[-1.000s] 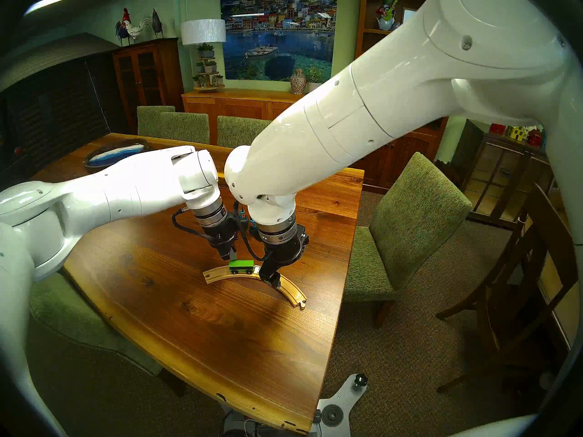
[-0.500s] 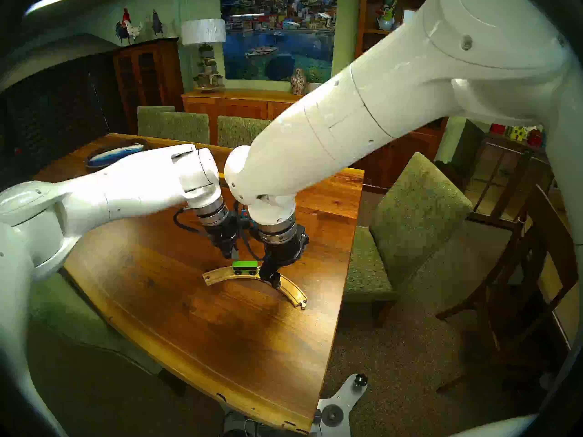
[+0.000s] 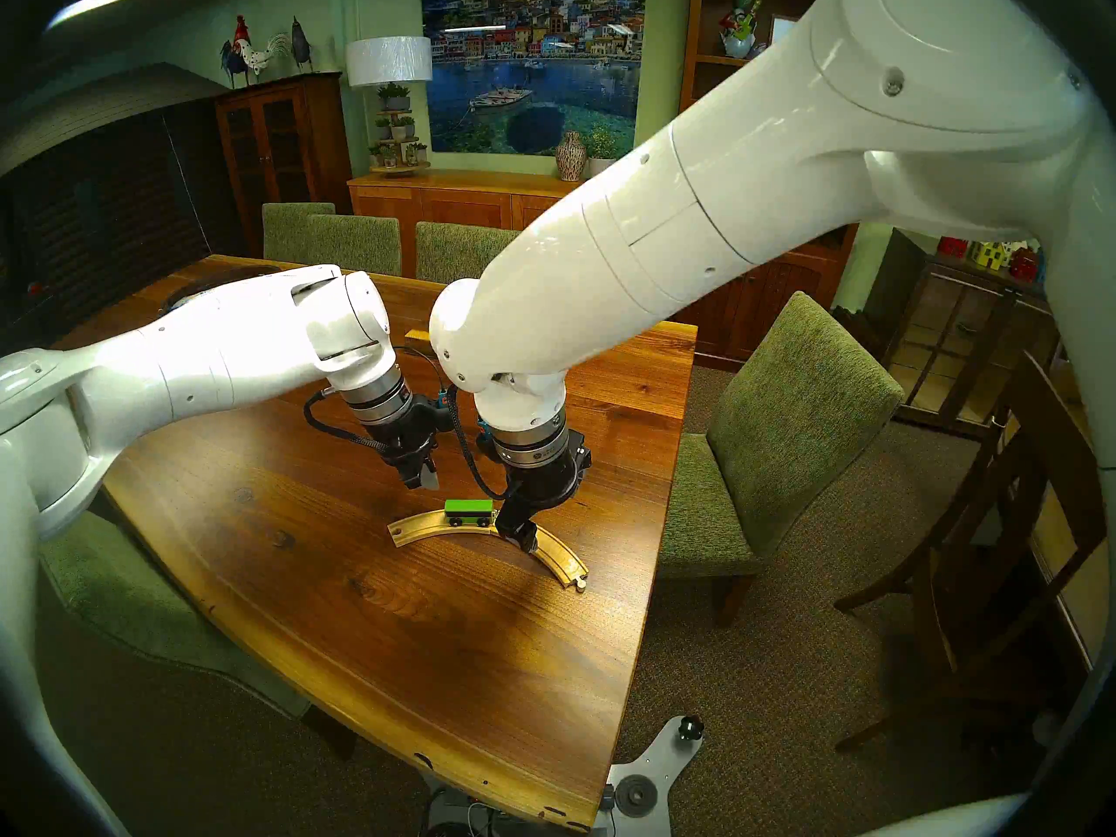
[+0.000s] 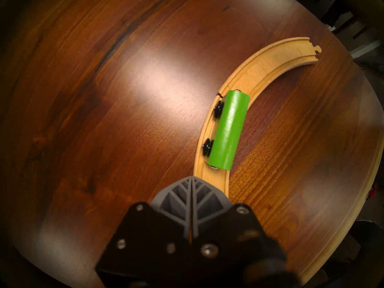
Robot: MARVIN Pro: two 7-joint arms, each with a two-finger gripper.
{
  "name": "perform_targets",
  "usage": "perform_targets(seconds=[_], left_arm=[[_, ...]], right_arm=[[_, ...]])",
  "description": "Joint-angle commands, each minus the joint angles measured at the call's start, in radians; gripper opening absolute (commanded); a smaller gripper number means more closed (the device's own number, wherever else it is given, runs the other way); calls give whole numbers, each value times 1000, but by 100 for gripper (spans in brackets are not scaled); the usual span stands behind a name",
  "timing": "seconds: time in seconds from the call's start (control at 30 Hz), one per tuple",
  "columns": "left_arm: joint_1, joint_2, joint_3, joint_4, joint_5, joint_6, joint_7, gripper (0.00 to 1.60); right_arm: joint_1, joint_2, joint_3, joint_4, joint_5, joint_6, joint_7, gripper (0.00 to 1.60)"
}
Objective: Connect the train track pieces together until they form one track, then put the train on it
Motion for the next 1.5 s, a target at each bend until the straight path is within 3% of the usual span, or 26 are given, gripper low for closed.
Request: perform_targets(seconds=[0.0, 0.47, 1.47], left_arm=[[-35, 53, -11, -52, -4, -1, -28, 0], [-7, 36, -2, -47, -12, 5, 3, 0], [17, -121, -16, 152, -44, -45, -19, 0]], right_arm=[[23, 13, 4, 9, -1, 0, 0, 160], [23, 14, 4, 9, -1, 0, 0, 160], [23, 13, 4, 9, -1, 0, -1, 160]])
